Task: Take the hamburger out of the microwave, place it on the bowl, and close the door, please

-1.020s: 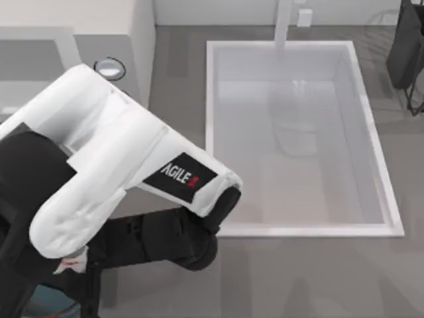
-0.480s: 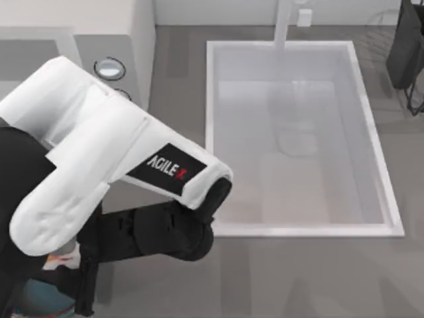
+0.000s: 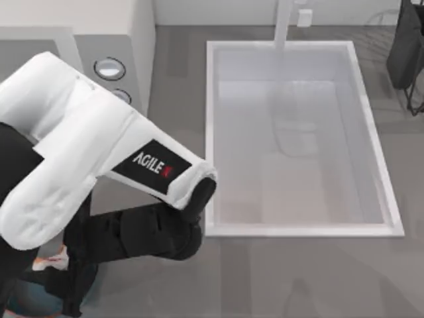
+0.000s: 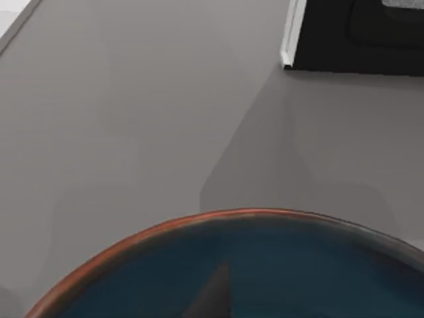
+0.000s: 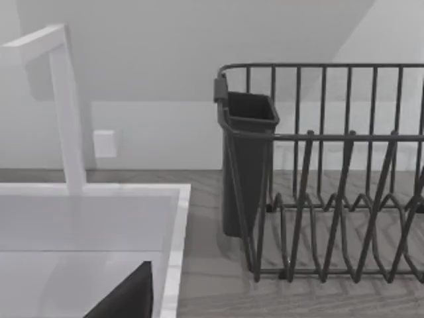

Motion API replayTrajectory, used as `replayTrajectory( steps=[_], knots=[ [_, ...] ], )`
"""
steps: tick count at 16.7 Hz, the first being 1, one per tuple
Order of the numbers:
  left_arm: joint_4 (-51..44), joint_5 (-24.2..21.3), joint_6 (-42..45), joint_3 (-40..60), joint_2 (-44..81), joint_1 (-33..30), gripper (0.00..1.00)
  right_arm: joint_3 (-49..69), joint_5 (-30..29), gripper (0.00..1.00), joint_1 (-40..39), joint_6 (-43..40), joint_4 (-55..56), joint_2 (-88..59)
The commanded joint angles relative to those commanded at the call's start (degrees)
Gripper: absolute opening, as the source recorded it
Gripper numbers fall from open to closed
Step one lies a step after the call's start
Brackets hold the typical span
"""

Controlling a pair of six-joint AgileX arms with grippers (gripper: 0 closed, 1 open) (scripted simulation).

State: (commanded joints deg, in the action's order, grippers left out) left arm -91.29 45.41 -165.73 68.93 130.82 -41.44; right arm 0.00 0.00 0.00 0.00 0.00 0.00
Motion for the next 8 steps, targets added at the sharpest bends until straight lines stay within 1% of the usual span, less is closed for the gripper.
replayTrajectory(
  steps=[8],
  knots=[
    [2.2, 0.8, 0.5, -3.7, 3.9, 0.9, 0.0, 0.0, 0.0, 1.0, 0.0, 0.0, 0.0, 0.0]
  ],
)
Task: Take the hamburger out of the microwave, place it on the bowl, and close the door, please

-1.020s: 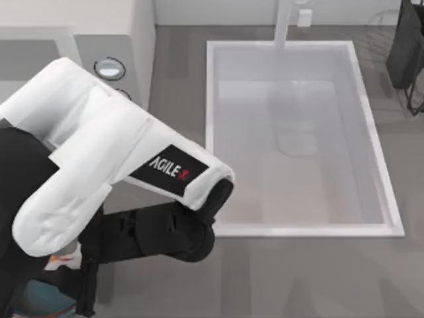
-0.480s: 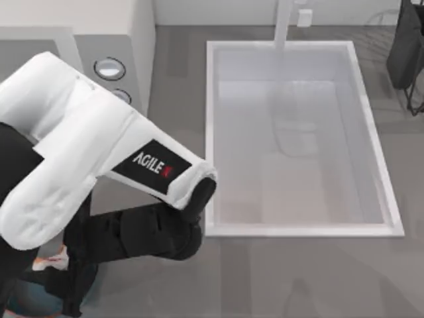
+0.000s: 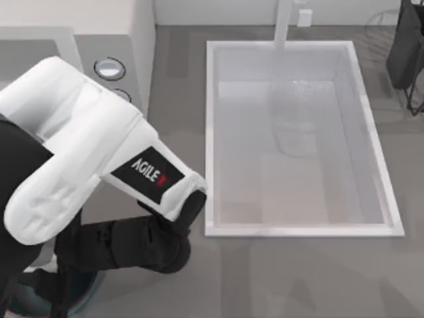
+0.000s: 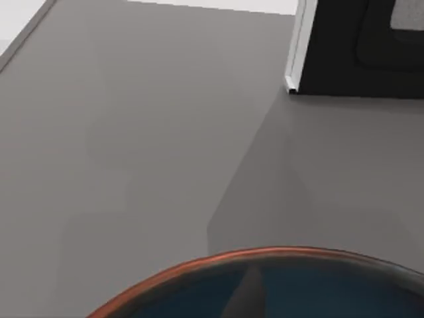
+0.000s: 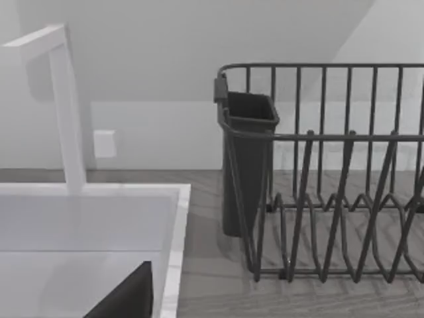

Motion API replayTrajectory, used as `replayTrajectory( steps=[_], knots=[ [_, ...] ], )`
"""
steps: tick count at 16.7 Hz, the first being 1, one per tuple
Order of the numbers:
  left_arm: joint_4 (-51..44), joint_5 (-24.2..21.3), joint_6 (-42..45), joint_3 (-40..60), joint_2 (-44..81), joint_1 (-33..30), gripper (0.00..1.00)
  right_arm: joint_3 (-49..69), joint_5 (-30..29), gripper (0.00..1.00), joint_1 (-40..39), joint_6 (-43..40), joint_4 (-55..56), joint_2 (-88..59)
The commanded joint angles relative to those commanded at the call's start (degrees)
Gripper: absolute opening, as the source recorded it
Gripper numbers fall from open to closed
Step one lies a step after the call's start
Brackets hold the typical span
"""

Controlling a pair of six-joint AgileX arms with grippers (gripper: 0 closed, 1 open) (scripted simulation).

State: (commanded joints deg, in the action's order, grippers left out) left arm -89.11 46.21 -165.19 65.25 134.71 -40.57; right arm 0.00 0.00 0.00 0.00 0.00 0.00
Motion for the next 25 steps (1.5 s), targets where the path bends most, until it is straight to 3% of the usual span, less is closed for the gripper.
replayTrajectory(
  steps=[3, 16, 24, 25],
  knots=[
    [0.0, 0.0, 0.0, 0.0, 0.0, 0.0, 0.0, 0.0, 0.0, 1.0, 0.0, 0.0, 0.0, 0.0],
    [0.0, 0.0, 0.0, 0.0, 0.0, 0.0, 0.98, 0.0, 0.0, 1.0, 0.0, 0.0, 0.0, 0.0],
    [0.0, 0.0, 0.0, 0.0, 0.0, 0.0, 1.0, 0.0, 0.0, 1.0, 0.0, 0.0, 0.0, 0.0],
    [-1.1, 1.7, -3.1, 0.0, -2.5, -0.3, 1.0, 0.0, 0.0, 1.0, 0.0, 0.0, 0.0, 0.0]
  ],
)
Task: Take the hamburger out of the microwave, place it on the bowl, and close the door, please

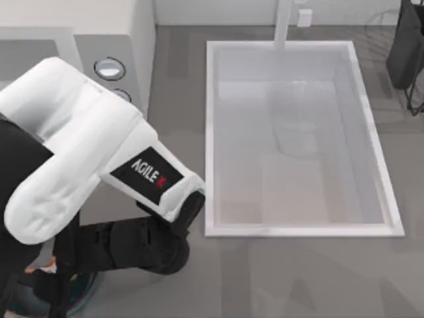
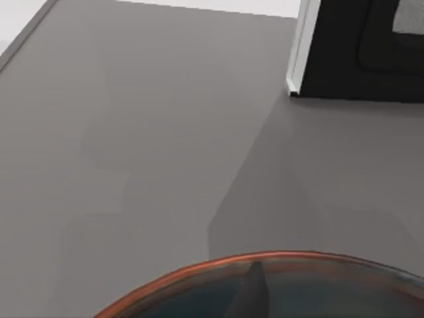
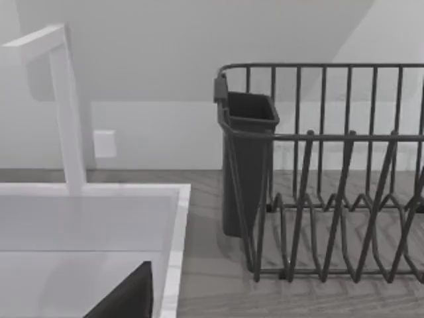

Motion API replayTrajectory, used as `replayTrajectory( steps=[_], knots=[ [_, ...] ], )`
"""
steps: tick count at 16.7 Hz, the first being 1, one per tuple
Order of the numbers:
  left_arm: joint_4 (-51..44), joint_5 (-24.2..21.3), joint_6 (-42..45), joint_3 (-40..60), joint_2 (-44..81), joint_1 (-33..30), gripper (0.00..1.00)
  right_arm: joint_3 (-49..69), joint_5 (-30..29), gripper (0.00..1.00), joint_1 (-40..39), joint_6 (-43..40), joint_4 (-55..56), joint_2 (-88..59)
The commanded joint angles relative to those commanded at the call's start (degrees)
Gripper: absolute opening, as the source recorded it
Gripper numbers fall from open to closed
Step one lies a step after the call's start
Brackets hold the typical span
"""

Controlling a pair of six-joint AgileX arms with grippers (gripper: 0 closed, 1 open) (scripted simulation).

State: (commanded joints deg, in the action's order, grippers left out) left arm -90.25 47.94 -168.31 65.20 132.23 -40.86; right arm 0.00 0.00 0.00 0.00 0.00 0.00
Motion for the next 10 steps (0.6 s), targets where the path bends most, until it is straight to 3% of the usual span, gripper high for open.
replayTrajectory(
  steps=[5, 10],
  knots=[
    [4.5, -2.9, 5.7, -2.9, -5.5, 1.0, 1.0, 0.0, 0.0, 1.0, 0.0, 0.0, 0.0, 0.0],
    [18.6, -11.7, 26.6, -12.2, -25.5, 4.6, 1.0, 0.0, 0.0, 1.0, 0.0, 0.0, 0.0, 0.0]
  ],
)
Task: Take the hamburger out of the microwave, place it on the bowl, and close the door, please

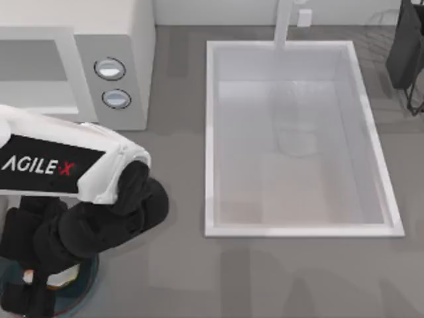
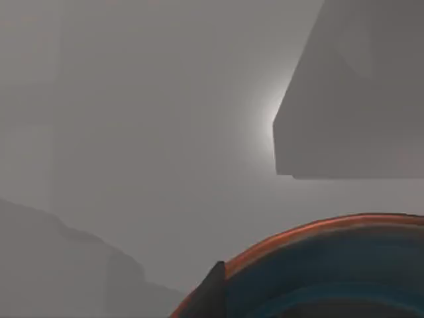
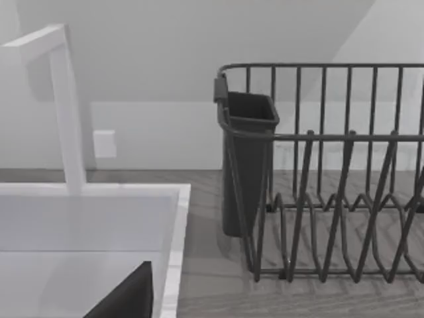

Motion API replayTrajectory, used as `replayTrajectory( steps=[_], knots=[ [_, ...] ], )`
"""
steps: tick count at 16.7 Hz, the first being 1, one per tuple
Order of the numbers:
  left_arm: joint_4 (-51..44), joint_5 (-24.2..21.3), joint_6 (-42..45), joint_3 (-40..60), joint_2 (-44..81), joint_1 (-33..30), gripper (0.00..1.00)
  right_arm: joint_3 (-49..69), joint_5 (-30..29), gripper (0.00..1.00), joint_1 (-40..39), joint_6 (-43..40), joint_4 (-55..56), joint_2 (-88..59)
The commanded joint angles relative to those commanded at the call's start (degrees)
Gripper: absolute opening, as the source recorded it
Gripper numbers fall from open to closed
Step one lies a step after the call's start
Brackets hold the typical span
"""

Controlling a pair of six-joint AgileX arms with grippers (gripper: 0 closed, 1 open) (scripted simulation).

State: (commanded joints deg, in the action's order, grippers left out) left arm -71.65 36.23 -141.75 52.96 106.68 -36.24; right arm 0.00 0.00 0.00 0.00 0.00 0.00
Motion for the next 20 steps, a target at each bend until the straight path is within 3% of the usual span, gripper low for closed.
replayTrajectory(
  steps=[3, 14, 20],
  knots=[
    [11.1, -6.6, 19.4, -7.6, -17.0, 3.5, 1.0, 0.0, 0.0, 1.0, 0.0, 0.0, 0.0, 0.0],
    [52.3, -28.3, 104.1, -37.5, -80.9, 22.7, 1.0, 0.0, 0.0, 1.0, 0.0, 0.0, 0.0, 0.0],
    [67.1, -34.6, 133.5, -49.2, -101.8, 32.6, 1.0, 0.0, 0.0, 1.0, 0.0, 0.0, 0.0, 0.0]
  ],
)
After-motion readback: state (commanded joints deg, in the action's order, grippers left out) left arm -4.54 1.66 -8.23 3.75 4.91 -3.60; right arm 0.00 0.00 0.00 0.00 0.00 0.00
